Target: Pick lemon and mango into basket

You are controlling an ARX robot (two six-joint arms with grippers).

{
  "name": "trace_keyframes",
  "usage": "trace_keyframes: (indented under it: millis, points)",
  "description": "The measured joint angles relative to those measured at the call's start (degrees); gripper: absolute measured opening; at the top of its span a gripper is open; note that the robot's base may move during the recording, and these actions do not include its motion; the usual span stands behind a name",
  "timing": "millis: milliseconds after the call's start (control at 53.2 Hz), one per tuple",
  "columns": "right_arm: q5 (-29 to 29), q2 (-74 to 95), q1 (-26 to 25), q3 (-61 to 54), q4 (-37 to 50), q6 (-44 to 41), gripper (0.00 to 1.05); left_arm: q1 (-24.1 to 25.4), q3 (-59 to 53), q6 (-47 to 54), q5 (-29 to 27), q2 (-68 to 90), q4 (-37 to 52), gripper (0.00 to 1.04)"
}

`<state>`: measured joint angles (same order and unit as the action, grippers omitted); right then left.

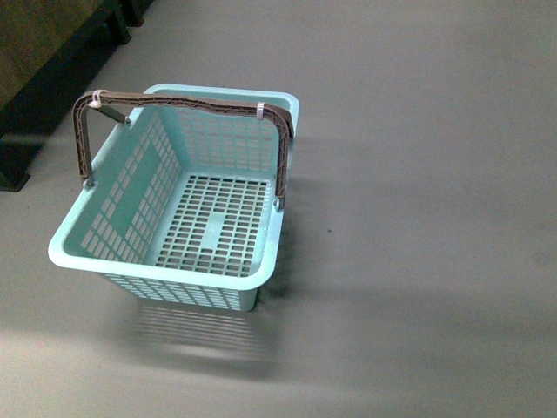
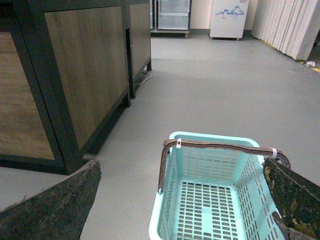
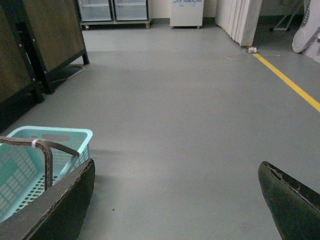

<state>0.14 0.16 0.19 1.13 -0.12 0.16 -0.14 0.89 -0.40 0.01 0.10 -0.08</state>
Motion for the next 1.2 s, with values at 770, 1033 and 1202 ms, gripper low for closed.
trace_keyframes:
  millis: [770, 1033, 1202]
  points:
    - [0.0, 0.0, 0.0, 0.0, 0.0, 0.0, 0.96, -1.0, 10.2, -25.5, -4.3, 31.3, -1.9, 0.98]
    - [0.0, 0.0, 0.0, 0.0, 0.0, 0.0, 0.96, -4.7, 23.4, -62.6, -1.6, 84.9, 31.5, 0.98]
    - [0.0, 0.0, 0.0, 0.0, 0.0, 0.0, 0.96, -10.4, 38.6, -76.4, -4.7, 108.4, 33.7, 0.98]
